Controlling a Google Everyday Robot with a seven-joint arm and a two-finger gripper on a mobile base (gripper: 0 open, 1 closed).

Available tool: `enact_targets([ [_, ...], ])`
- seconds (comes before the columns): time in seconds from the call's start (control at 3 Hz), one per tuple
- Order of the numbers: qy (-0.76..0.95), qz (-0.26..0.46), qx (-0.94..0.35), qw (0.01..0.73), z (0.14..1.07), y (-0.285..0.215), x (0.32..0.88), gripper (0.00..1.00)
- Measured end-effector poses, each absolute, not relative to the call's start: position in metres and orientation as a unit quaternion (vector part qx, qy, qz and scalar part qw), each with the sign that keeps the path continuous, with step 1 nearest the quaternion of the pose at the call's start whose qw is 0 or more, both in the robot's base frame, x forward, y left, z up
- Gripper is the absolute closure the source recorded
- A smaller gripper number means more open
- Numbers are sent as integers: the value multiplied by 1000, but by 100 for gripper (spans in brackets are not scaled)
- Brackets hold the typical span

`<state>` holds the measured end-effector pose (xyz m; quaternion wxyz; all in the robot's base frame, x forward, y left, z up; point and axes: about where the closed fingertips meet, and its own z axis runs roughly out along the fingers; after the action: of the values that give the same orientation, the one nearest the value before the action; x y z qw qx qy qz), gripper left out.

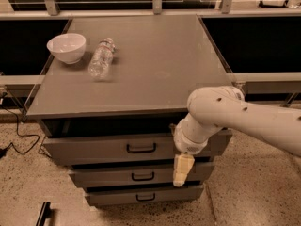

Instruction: Open top drawer

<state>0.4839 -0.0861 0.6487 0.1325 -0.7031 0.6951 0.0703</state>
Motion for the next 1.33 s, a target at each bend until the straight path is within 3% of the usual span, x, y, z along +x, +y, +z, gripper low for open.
enact_targets([
  [1.33,703,112,-696,96,655,-103,453,0],
])
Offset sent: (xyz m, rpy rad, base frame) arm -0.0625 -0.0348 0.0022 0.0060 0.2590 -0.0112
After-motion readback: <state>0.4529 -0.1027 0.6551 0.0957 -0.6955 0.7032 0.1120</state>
